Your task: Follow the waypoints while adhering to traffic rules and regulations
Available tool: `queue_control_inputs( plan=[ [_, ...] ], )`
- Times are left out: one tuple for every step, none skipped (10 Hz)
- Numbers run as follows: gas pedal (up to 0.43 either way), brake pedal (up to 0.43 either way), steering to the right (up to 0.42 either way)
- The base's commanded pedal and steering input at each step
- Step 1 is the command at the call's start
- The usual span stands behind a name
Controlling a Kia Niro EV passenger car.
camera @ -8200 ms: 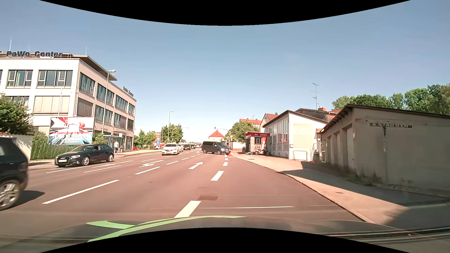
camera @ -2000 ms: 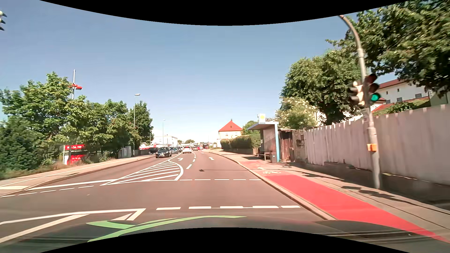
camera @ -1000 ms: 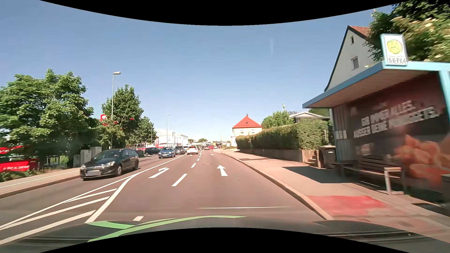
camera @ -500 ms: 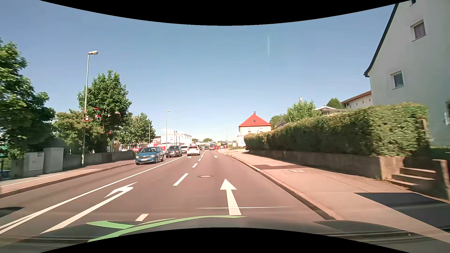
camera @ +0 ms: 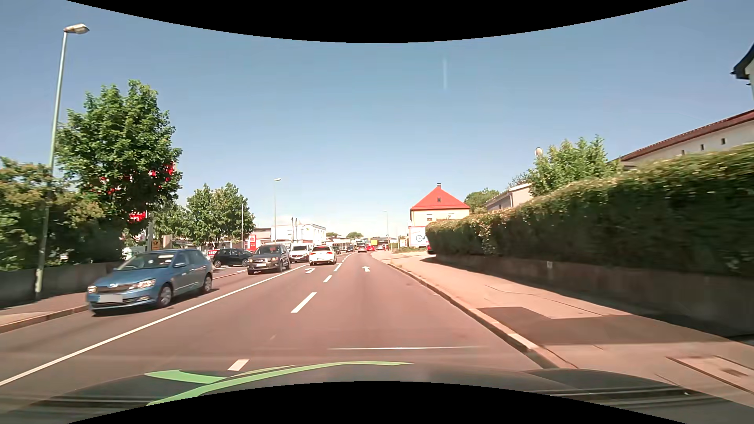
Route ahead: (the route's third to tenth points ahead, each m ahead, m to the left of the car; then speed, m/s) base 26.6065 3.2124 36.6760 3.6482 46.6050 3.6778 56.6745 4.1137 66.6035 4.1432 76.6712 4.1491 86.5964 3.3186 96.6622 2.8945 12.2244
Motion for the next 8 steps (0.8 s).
queue_control_inputs(
  plan=[
    [0.157, 0.000, -0.018],
    [0.157, 0.000, -0.018],
    [0.150, 0.000, -0.017],
    [0.138, 0.000, -0.014],
    [0.098, 0.000, -0.013],
    [0.098, 0.000, -0.012],
    [0.087, 0.000, -0.012],
    [0.079, 0.000, -0.011]
  ],
)
